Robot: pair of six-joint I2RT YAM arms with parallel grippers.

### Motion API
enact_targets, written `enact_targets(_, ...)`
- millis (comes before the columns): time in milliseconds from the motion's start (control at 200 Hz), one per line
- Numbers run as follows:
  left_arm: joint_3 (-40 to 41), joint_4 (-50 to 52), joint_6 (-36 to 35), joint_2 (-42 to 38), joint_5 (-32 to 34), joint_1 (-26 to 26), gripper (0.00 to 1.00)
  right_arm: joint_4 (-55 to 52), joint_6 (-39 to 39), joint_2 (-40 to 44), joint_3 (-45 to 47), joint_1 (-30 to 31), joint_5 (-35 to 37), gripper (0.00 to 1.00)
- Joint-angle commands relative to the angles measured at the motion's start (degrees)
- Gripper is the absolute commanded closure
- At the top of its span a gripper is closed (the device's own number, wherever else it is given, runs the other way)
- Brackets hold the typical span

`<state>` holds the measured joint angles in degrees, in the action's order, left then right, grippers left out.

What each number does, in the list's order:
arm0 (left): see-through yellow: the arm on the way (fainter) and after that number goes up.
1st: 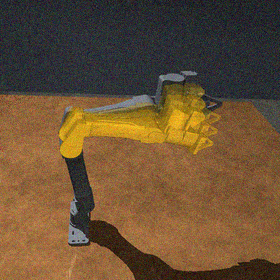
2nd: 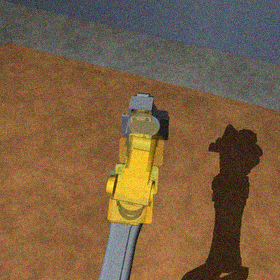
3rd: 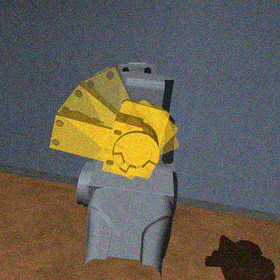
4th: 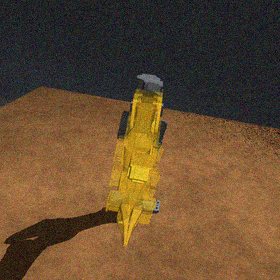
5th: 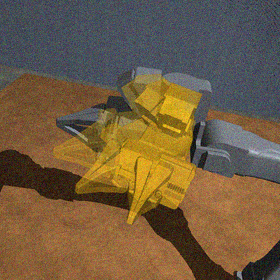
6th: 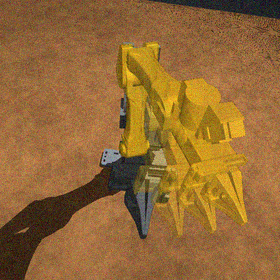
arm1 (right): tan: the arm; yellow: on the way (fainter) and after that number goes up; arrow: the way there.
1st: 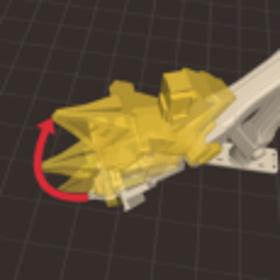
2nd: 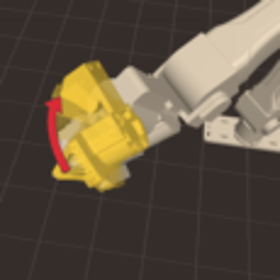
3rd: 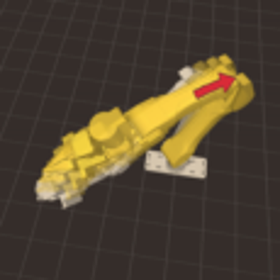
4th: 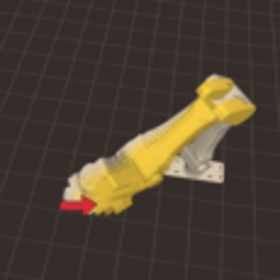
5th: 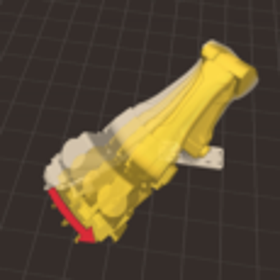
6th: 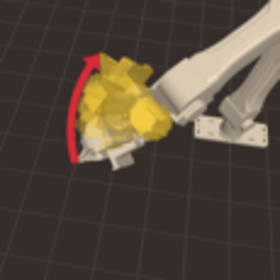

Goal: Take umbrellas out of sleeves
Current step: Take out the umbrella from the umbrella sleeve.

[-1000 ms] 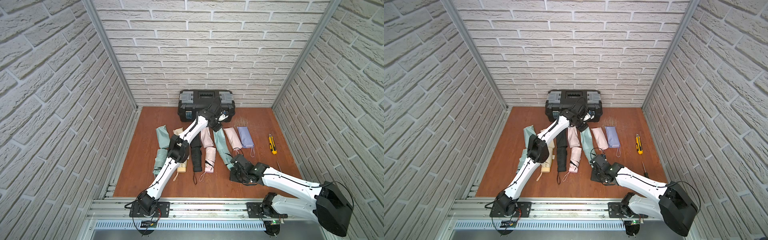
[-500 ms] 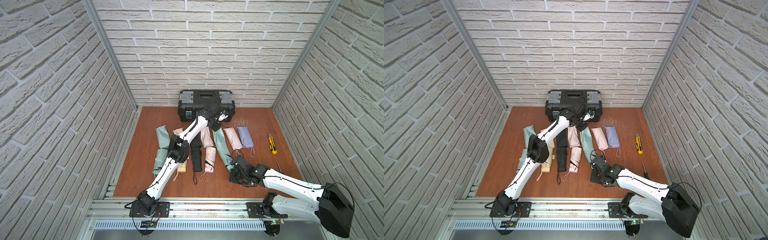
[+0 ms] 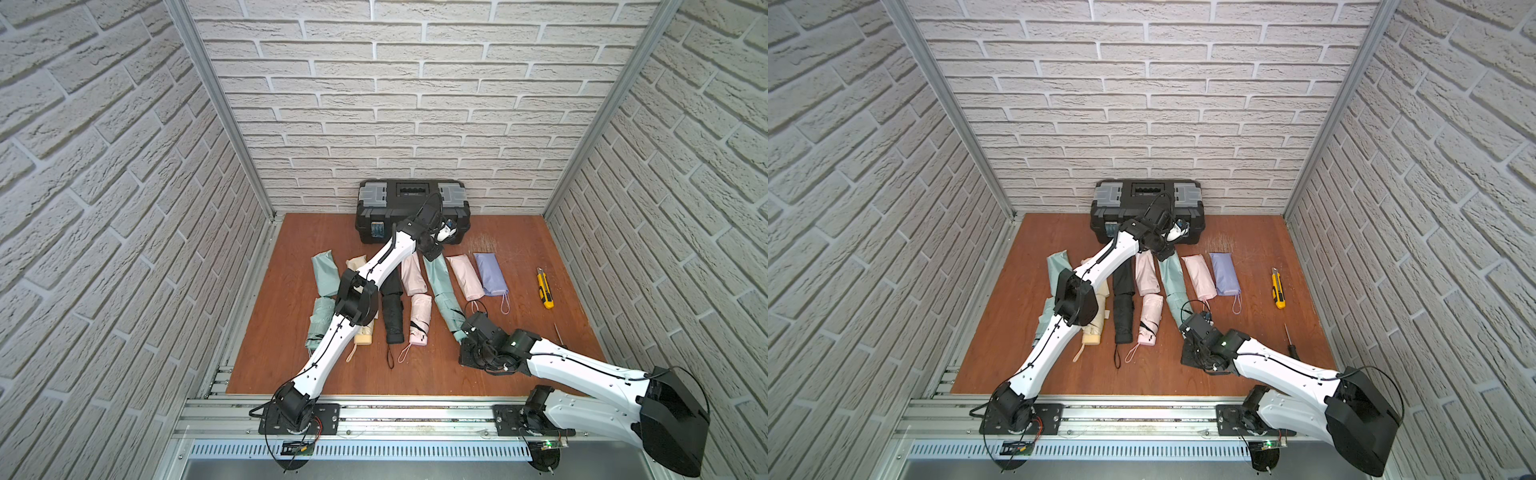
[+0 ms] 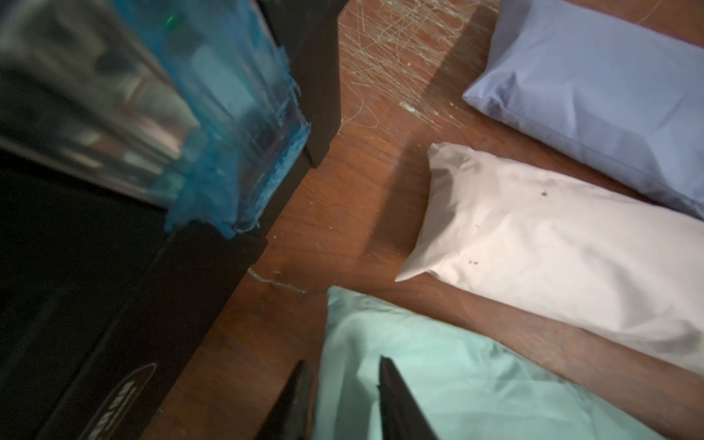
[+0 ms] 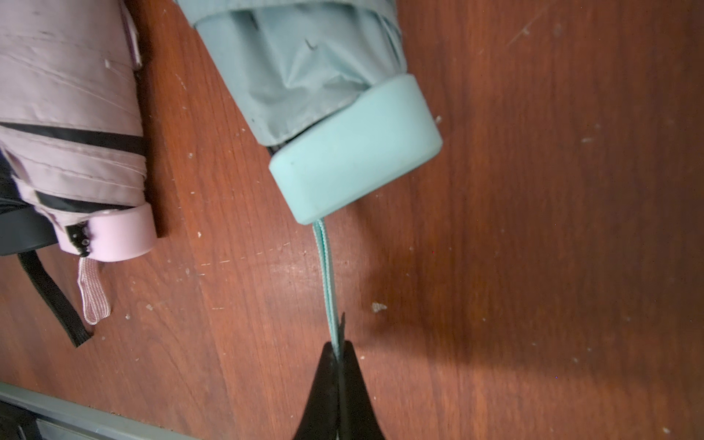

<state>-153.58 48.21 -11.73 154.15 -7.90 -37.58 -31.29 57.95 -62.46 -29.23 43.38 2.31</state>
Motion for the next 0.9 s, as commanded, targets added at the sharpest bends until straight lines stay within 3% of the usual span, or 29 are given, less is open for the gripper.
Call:
enact_targets(0,-1.13,-0.85,-0.81,-0.98,0.15,-0.28,0.37,-0.08,0.58,0.01,0.89,0.59,0.59,0.97)
enact_targets(70,-1.02,-0.86,-1.01,-1.49,0.4,-0.76,0.33,0.0,0.61,-0.14,0.76,0.65,0.64,0.97)
enact_targets(315,0.04,0.16,-0.12,-4.55,1.49,-2.29,0.34,0.0,1.27,0.32,1.03,1.17,0.94,0.97)
enact_targets(670,15.97,-4.85,6.2,-17.8,-2.46,-3.42,0.35,-0.63,3.74,2.6,1.98,4.81,3.13,0.97)
enact_targets(895,19.94,-5.13,7.86,-20.84,-3.0,-3.56,0.35,1.99,2.87,1.32,1.23,6.36,1.79,0.97)
